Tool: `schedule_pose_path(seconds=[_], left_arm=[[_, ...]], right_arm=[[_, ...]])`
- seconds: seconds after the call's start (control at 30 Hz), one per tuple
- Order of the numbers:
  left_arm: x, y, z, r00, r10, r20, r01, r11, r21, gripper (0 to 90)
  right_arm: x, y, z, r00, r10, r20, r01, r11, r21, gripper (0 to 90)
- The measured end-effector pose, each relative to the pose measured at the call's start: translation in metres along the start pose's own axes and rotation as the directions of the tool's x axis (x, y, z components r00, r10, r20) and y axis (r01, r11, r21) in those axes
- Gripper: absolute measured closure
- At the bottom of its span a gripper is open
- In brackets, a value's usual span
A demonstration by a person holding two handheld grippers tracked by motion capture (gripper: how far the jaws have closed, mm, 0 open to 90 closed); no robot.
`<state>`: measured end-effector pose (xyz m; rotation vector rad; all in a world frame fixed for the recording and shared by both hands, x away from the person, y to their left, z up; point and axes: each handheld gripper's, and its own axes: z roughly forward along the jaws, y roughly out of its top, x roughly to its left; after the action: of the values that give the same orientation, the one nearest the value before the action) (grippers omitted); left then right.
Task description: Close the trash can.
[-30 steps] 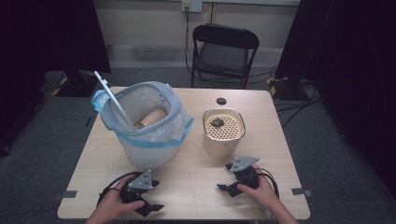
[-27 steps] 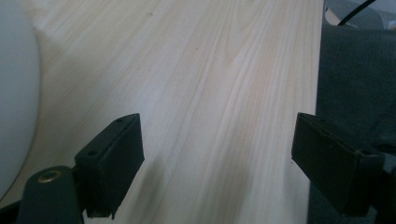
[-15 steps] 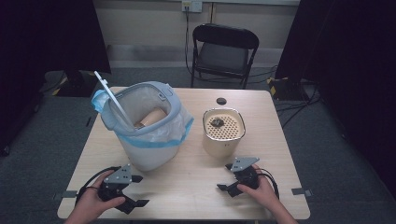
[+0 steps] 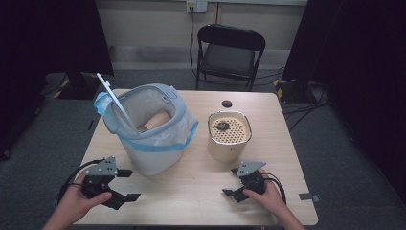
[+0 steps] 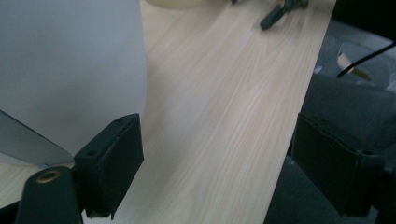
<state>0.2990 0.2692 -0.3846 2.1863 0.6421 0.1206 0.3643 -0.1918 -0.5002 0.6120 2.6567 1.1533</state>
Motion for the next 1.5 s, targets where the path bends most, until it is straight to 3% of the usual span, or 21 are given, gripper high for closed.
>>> schedule_pose_path(seconds=[0.2, 0.6, 1.03, 1.5], left_arm=[[-0.001, 0.011, -0.019, 0.9991, -0.011, -0.041, 0.011, 0.9999, 0.001, 15.9], [0.007, 0.024, -0.037, 0.9986, -0.044, -0.031, 0.044, 0.9990, 0.011, 15.9], [0.017, 0.050, -0.062, 0.9975, -0.039, -0.059, 0.039, 0.9992, 0.006, 16.0], [0.019, 0.076, -0.087, 0.9971, -0.030, -0.069, 0.031, 0.9995, 0.006, 16.1]], right_arm=[[0.000, 0.000, 0.000, 1.0000, 0.000, 0.000, 0.000, 1.000, 0.000, 13.5], [0.000, 0.000, 0.000, 1.0000, 0.000, 0.000, 0.000, 1.000, 0.000, 13.5], [0.000, 0.000, 0.000, 1.0000, 0.002, 0.002, -0.002, 1.000, 0.000, 13.5], [0.001, 0.000, 0.000, 1.0000, 0.005, 0.008, -0.005, 1.000, -0.002, 13.5]])
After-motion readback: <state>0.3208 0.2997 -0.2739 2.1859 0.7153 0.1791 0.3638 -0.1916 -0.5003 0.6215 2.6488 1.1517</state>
